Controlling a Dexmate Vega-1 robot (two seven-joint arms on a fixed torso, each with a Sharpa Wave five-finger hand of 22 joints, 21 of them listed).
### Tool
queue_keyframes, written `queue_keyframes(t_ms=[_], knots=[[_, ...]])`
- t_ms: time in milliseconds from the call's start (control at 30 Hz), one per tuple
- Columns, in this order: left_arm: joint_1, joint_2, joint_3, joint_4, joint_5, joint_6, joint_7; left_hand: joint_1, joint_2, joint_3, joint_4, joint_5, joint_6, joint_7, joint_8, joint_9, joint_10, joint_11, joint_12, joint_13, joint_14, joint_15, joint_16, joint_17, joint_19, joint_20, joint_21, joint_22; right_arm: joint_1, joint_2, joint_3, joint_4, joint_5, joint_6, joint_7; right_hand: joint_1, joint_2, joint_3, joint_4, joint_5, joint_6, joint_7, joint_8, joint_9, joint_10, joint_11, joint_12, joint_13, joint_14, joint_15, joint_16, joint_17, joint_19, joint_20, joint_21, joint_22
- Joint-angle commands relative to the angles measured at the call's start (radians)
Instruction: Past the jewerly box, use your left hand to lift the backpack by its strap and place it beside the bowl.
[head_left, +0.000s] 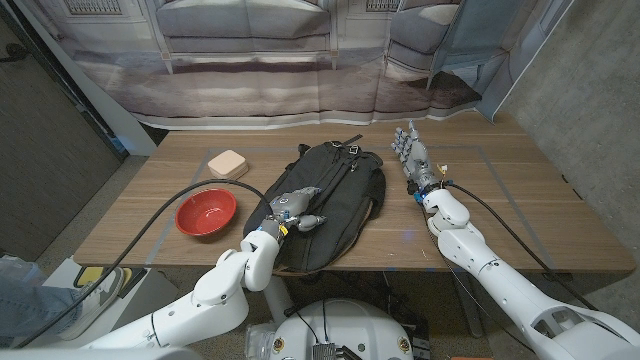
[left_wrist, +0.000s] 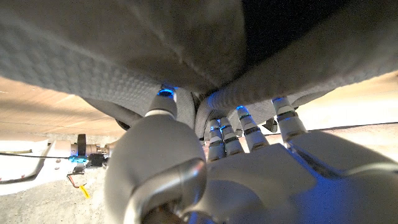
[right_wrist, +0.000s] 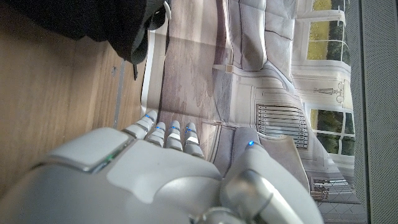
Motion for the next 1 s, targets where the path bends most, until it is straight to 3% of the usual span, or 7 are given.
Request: queue_keyframes(t_ms=[33, 233, 333, 500, 633, 867, 1000], knots=[[0.019, -0.006, -0.027, 0.013, -0.057, -0.058, 0.056, 0.063, 0.02, 0.031, -0.003, -0.042, 0.03, -0.001, 0.008, 0.005, 0.032, 0.0, 0.011, 0.008, 0.053, -0.009, 0.014, 0.01, 0.137, -0.024, 0.033, 0.011, -0.017, -0.006, 0.006, -0.02, 0.0, 0.004, -0.009, 0.005, 0.006, -0.001, 0.002, -0.001, 0.01, -0.002, -0.004, 0.001, 0.006, 0.004, -0.001, 0.004, 0.006, -0.002, 0.001, 0.002, 0.008, -0.003, 0.003, 0.003], [0.031, -0.004, -0.05, 0.024, -0.103, -0.108, 0.09, 0.164, 0.053, 0.08, -0.009, -0.105, 0.059, 0.015, 0.011, 0.009, 0.068, 0.007, 0.014, 0.013, 0.1, -0.015, 0.023, 0.027, 0.241, -0.036, 0.067, 0.004, -0.02, -0.007, 0.004, -0.031, -0.003, -0.001, -0.015, 0.005, 0.006, -0.002, 0.002, -0.001, 0.011, -0.001, -0.003, 0.001, 0.008, 0.005, 0.0, 0.004, 0.006, -0.002, 0.001, 0.002, 0.008, -0.003, 0.003, 0.003], [0.036, -0.01, -0.052, 0.032, -0.109, -0.121, 0.111, 0.228, 0.069, 0.11, -0.012, -0.122, 0.086, 0.024, 0.017, 0.011, 0.095, 0.014, 0.019, 0.017, 0.134, -0.023, 0.036, 0.043, 0.289, -0.082, 0.083, 0.002, -0.021, -0.009, 0.003, -0.037, -0.004, -0.006, -0.018, 0.006, 0.006, -0.002, 0.001, -0.001, 0.011, -0.001, -0.003, 0.001, 0.009, 0.005, 0.0, 0.004, 0.006, -0.002, 0.001, 0.002, 0.008, -0.003, 0.003, 0.003], [0.043, -0.025, -0.06, 0.042, -0.122, -0.134, 0.148, 0.322, 0.085, 0.153, -0.018, -0.127, 0.15, 0.029, 0.036, 0.015, 0.145, 0.018, 0.036, 0.027, 0.177, -0.037, 0.056, 0.071, 0.329, -0.118, 0.101, 0.002, -0.022, -0.011, 0.002, -0.044, -0.005, -0.008, -0.021, 0.006, 0.006, -0.002, 0.001, -0.001, 0.011, -0.001, -0.003, 0.001, 0.009, 0.005, -0.001, 0.004, 0.006, -0.002, 0.001, 0.002, 0.007, -0.002, 0.003, 0.003], [0.053, -0.041, -0.073, 0.056, -0.142, -0.163, 0.195, 0.367, 0.085, 0.171, -0.015, -0.127, 0.186, 0.021, 0.047, 0.018, 0.181, 0.02, 0.05, 0.034, 0.213, -0.052, 0.071, 0.089, 0.354, -0.14, 0.115, 0.003, -0.023, -0.009, 0.003, -0.044, -0.003, -0.002, -0.017, 0.006, 0.006, -0.002, 0.001, -0.001, 0.012, -0.001, -0.003, 0.001, 0.008, 0.007, -0.001, 0.004, 0.007, -0.002, 0.001, 0.002, 0.007, -0.002, 0.002, 0.003], [0.058, -0.063, -0.086, 0.07, -0.166, -0.206, 0.249, 0.475, 0.088, 0.208, -0.017, -0.111, 0.284, 0.014, 0.082, 0.034, 0.253, 0.013, 0.085, 0.057, 0.336, -0.073, 0.122, 0.147, 0.425, -0.217, 0.172, 0.012, -0.027, -0.008, 0.005, -0.044, 0.001, 0.003, -0.014, 0.006, 0.006, -0.003, 0.0, -0.001, 0.013, -0.002, -0.003, 0.001, 0.007, 0.007, -0.002, 0.004, 0.007, 0.0, 0.001, 0.002, 0.008, -0.002, 0.003, 0.003], [0.062, -0.088, -0.078, 0.072, -0.145, -0.176, 0.28, 0.529, 0.086, 0.219, -0.017, -0.098, 0.324, 0.019, 0.101, 0.048, 0.292, 0.018, 0.111, 0.077, 0.41, -0.092, 0.153, 0.187, 0.463, -0.255, 0.219, 0.021, -0.029, -0.006, 0.007, -0.045, 0.007, 0.006, -0.01, 0.007, 0.006, -0.003, 0.0, -0.001, 0.013, -0.002, -0.003, 0.001, 0.008, 0.008, -0.001, 0.004, 0.007, 0.0, 0.001, 0.002, 0.008, -0.002, 0.003, 0.003]])
